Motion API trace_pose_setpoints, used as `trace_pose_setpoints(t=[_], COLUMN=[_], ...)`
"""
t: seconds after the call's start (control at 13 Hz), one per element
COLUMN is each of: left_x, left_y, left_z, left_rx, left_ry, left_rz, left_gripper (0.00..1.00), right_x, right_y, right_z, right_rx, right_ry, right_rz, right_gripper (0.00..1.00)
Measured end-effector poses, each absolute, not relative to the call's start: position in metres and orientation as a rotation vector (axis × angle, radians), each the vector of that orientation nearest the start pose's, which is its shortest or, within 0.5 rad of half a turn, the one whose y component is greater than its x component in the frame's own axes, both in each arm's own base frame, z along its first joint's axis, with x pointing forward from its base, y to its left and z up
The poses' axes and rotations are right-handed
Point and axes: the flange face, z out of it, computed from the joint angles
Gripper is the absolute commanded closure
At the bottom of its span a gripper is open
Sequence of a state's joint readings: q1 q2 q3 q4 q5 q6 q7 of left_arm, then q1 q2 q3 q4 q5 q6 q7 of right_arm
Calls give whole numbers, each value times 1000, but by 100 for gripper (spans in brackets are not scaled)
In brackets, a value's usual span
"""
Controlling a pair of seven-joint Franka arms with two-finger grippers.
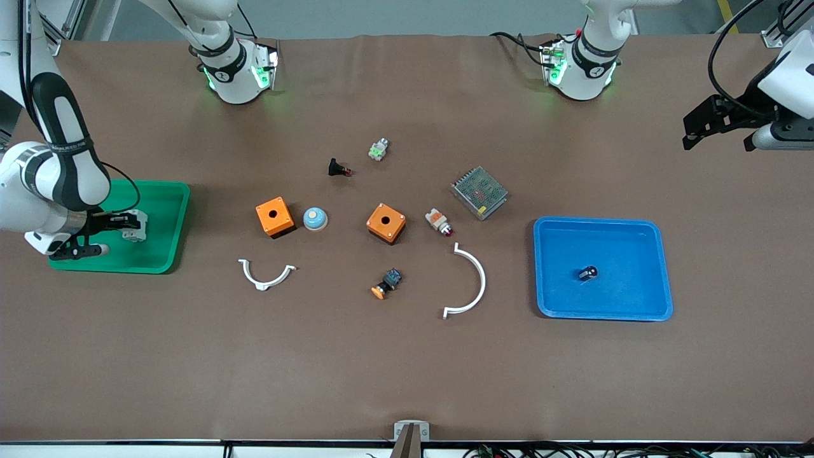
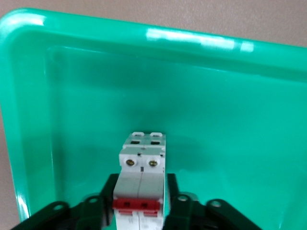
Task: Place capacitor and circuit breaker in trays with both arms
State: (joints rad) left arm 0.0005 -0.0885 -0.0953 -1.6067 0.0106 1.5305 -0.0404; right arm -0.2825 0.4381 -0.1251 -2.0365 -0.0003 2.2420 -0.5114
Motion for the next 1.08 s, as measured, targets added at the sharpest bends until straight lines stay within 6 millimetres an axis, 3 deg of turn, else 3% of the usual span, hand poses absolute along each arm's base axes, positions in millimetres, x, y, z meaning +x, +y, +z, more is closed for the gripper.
trace_pose_setpoints(t=[0.23,0.54,0.69,0.85,1.08], left_x=[521,524,525,527,528], left_y=[-51,-53,-53,-54,-55], left_z=[651,647,644,643,644], left_rx=[-3122,-3123,-3123,-3124,-3124], left_ry=[85,90,90,91,95], left_rz=[-27,-41,-46,-57,-75], left_gripper=[0,0,0,0,0], right_x=[544,589,609,623,631], right_y=[-208,-162,-129,-92,-37], right_z=[238,336,380,411,472], right_rx=[-3070,-3084,-3100,-3114,-3138], right_ry=[-219,-300,-277,-232,-128], right_rz=[328,280,266,273,274], right_gripper=[0,0,0,0,0])
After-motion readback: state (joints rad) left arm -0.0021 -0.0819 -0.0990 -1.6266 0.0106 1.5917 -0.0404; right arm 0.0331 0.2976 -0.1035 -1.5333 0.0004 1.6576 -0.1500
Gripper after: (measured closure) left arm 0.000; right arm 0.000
